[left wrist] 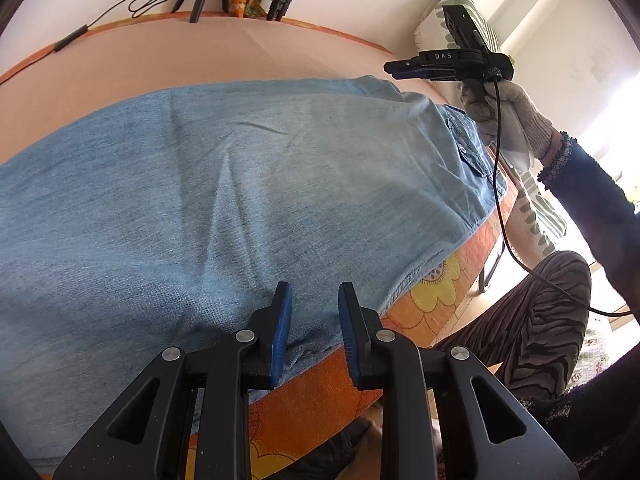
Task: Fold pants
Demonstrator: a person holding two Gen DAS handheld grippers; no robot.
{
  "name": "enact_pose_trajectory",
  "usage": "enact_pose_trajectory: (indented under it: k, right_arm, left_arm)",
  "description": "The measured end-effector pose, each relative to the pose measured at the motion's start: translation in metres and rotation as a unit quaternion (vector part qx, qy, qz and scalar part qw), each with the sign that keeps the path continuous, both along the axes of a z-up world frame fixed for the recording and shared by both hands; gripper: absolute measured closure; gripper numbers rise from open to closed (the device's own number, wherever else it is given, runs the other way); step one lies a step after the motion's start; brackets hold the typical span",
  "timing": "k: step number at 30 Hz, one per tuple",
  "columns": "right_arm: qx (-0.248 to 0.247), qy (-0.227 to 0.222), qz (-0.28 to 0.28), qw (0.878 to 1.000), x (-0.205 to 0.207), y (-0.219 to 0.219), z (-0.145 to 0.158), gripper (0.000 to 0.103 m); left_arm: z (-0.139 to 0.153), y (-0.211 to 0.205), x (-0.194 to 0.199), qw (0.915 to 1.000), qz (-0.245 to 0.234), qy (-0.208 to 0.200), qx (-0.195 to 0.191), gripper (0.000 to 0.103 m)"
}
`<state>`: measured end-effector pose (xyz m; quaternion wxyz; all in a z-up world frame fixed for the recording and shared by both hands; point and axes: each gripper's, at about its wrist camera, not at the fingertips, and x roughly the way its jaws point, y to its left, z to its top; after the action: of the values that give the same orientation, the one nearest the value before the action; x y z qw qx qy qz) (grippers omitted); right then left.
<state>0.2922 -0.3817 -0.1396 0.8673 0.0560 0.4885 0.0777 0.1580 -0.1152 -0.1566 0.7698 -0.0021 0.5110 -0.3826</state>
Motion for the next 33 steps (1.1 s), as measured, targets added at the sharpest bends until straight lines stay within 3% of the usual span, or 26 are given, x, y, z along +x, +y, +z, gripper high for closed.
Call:
enact_pose_trajectory:
  k: [4, 5, 6, 7, 10, 13, 14, 16, 17, 18, 22, 24, 26, 30, 33]
  right_arm:
    - [-0.013, 0.026, 0.007, 1.0, 0.003, 0.006, -0.018, 0.06]
    - [-0.006, 0.032, 0.013, 0.999, 0.004, 0.007, -0.022, 0.073]
    - [0.001, 0.031, 0.02, 0.999, 0.003, 0.01, -0.025, 0.096]
    - [0.001, 0.03, 0.03, 0.999, 0.002, 0.013, -0.025, 0.096]
    - [-0.077, -0.006, 0.04, 0.996, 0.002, 0.028, -0.017, 0.099]
    - [-0.049, -0.011, 0.022, 0.998, 0.003, 0.015, -0.007, 0.099]
    - [-0.033, -0.016, 0.01, 0.999, -0.001, 0.007, 0.0, 0.095]
    - [0.0, -0.034, -0.017, 0.999, -0.02, -0.019, 0.014, 0.073]
    - [0.0, -0.048, -0.039, 0.998, -0.032, -0.034, 0.021, 0.056]
    - [-0.006, -0.062, -0.063, 0.996, -0.046, -0.049, 0.026, 0.049]
    - [0.004, -0.084, -0.169, 0.982, -0.104, -0.12, 0.035, 0.04]
    - [0.011, -0.089, -0.215, 0.972, -0.13, -0.152, 0.032, 0.03]
    - [0.038, -0.081, -0.245, 0.965, -0.149, -0.18, 0.02, 0.028]
    - [0.131, -0.056, -0.274, 0.951, -0.159, -0.218, -0.015, 0.027]
    - [0.174, -0.066, -0.252, 0.95, -0.152, -0.219, -0.028, 0.027]
  left_arm:
    - [0.005, 0.005, -0.002, 0.9999, 0.01, -0.006, 0.003, 0.081]
    - [0.005, 0.007, -0.002, 0.9999, 0.014, -0.006, 0.004, 0.081]
    - [0.004, 0.008, -0.003, 0.9998, 0.017, -0.005, 0.005, 0.081]
    - [0.004, 0.01, -0.003, 0.9998, 0.02, -0.004, 0.006, 0.081]
    - [0.001, 0.01, -0.005, 0.9997, 0.023, -0.003, 0.007, 0.081]
    - [0.002, 0.005, -0.003, 0.9997, 0.02, -0.004, 0.016, 0.081]
    - [0.004, 0.003, -0.003, 0.9997, 0.019, -0.005, 0.015, 0.081]
    - [0.009, -0.004, -0.003, 0.9998, 0.013, -0.011, 0.009, 0.081]
    - [0.011, -0.008, -0.002, 0.9998, 0.01, -0.014, 0.006, 0.081]
    - [0.013, -0.013, -0.002, 0.9999, 0.006, -0.015, 0.003, 0.081]
    - [0.013, -0.037, -0.004, 0.9996, -0.022, -0.018, 0.005, 0.081]
    - [0.012, -0.048, -0.005, 0.9991, -0.037, -0.018, 0.009, 0.081]
    - [0.01, -0.057, -0.007, 0.9986, -0.048, -0.019, 0.014, 0.081]
    - [0.004, -0.067, -0.007, 0.9982, -0.054, -0.015, 0.023, 0.081]
    - [0.0, -0.067, -0.004, 0.9984, -0.05, -0.01, 0.024, 0.081]
